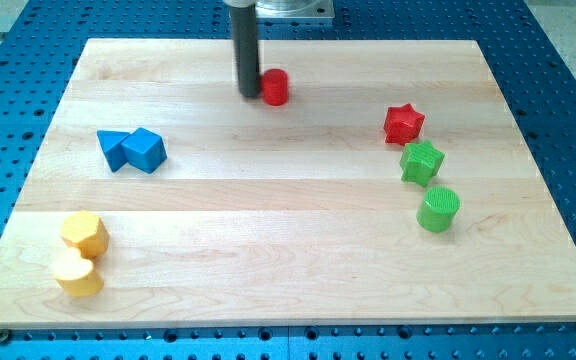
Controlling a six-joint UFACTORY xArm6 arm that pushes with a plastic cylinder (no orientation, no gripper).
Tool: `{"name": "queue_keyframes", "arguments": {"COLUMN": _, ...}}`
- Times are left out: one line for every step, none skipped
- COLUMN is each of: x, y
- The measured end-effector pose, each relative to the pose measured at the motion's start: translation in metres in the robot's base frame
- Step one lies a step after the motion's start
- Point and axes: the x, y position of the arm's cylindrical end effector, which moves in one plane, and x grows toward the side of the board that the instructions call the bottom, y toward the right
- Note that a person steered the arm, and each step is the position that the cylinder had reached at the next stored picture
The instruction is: Push the red circle into the red star
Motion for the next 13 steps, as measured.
{"name": "queue_keyframes", "arguments": {"x": 0.000, "y": 0.056}}
{"name": "queue_keyframes", "arguments": {"x": 0.000, "y": 0.105}}
{"name": "queue_keyframes", "arguments": {"x": 0.000, "y": 0.128}}
{"name": "queue_keyframes", "arguments": {"x": 0.001, "y": 0.125}}
{"name": "queue_keyframes", "arguments": {"x": 0.016, "y": 0.124}}
{"name": "queue_keyframes", "arguments": {"x": 0.032, "y": 0.123}}
{"name": "queue_keyframes", "arguments": {"x": 0.030, "y": 0.096}}
{"name": "queue_keyframes", "arguments": {"x": 0.045, "y": 0.077}}
{"name": "queue_keyframes", "arguments": {"x": 0.061, "y": 0.093}}
{"name": "queue_keyframes", "arguments": {"x": 0.067, "y": 0.114}}
{"name": "queue_keyframes", "arguments": {"x": 0.059, "y": 0.130}}
{"name": "queue_keyframes", "arguments": {"x": 0.033, "y": 0.130}}
{"name": "queue_keyframes", "arguments": {"x": 0.033, "y": 0.130}}
